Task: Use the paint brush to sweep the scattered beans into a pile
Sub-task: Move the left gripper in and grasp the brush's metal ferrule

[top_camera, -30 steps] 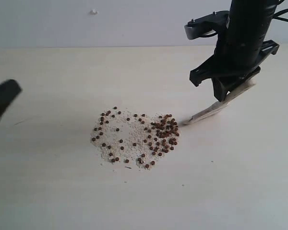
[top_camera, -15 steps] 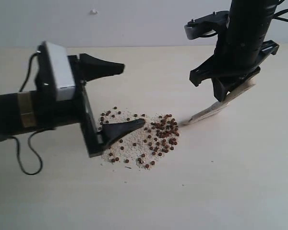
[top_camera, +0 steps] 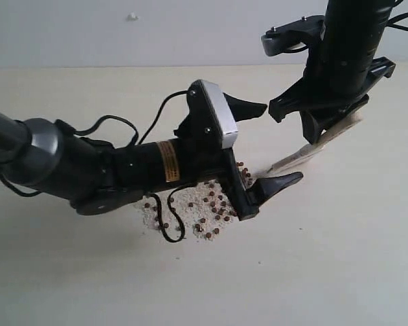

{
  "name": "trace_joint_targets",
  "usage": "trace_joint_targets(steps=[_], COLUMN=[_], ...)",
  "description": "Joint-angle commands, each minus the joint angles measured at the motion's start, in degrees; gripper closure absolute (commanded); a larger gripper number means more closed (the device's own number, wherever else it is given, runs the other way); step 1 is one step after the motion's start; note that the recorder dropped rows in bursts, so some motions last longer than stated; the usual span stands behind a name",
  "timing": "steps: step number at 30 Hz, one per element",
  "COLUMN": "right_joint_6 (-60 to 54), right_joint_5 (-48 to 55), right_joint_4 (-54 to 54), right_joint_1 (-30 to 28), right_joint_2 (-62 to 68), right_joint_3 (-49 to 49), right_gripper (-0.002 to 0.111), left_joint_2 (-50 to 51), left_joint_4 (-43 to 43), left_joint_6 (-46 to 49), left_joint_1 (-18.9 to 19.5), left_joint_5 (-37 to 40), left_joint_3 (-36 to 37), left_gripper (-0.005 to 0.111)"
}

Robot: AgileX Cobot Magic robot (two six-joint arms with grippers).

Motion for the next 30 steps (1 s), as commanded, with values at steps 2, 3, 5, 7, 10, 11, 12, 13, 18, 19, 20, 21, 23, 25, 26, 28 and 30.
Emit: trace_joint_targets(steps=[2,3,5,7,10,11,12,13,18,19,20,21,23,25,26,28,30], right_joint_6=[0.3,0.3,0.0,0.0,0.0,0.0,0.0,0.0,0.3,0.3,0.3,0.0,0.0,0.0,0.3,0.3,0.3], right_joint_5=[0.0,-0.1,-0.3,-0.3,-0.3,-0.3,-0.3,-0.3,-0.1,-0.1,-0.1,-0.1,-0.4,-0.4,-0.5,-0.9,-0.9], right_joint_4=[0.1,0.1,0.3,0.3,0.3,0.3,0.3,0.3,0.3,0.3,0.3,0.2,0.2,0.2,0.2,0.2,0.3], right_joint_1=[0.0,0.0,0.0,0.0,0.0,0.0,0.0,0.0,0.0,0.0,0.0,0.0,0.0,0.0,0.0,0.0,0.0], right_joint_2=[-0.7,-0.7,-0.7,-0.7,-0.7,-0.7,-0.7,-0.7,-0.7,-0.7,-0.7,-0.7,-0.7,-0.7,-0.7,-0.7,-0.7], right_joint_3=[-0.7,-0.7,-0.7,-0.7,-0.7,-0.7,-0.7,-0.7,-0.7,-0.7,-0.7,-0.7,-0.7,-0.7,-0.7,-0.7,-0.7], right_gripper=[0.108,0.108,0.108,0.108,0.108,0.108,0.108,0.108,0.108,0.108,0.108,0.108,0.108,0.108,0.108,0.108,0.108], left_joint_2=[3.7,4.5,5.3,5.8,7.0,7.6,8.1,8.8,11.0,11.1,11.2,11.4,11.6,11.6,11.6,11.6,11.6], left_joint_4=[-2.1,-2.1,-2.2,-2.4,-2.5,-2.5,-2.5,-2.5,-1.8,-1.7,-1.8,-1.9,-1.9,-2.1,-1.9,-1.3,-1.3], left_joint_6=[-1.9,-1.9,-1.9,-1.9,-4.0,-5.2,-5.9,-6.4,-6.7,-6.7,-6.7,-6.7,-7.3,-8.8,-10.5,-11.5,-11.0], left_joint_1=[-1.5,-1.7,-1.7,-1.7,-1.9,-2.0,-2.0,-2.1,-2.1,-2.1,-2.1,-2.1,-2.2,-2.2,-2.4,-2.9,-3.6], left_joint_5=[0.0,0.1,0.2,1.1,4.8,6.1,7.2,8.2,8.5,8.3,7.7,6.9,6.2,6.2,6.2,6.6,6.8], left_joint_3=[-3.8,-4.4,-5.6,-7.2,-10.1,-11.1,-11.8,-12.7,-15.0,-15.1,-15.1,-15.2,-15.8,-16.4,-17.1,-18.2,-18.4], left_gripper=[0.003,0.003,0.003,0.003,0.003,0.003,0.003,0.003,0.003,0.003,0.003,0.003,0.003,0.003,0.003,0.003,0.003])
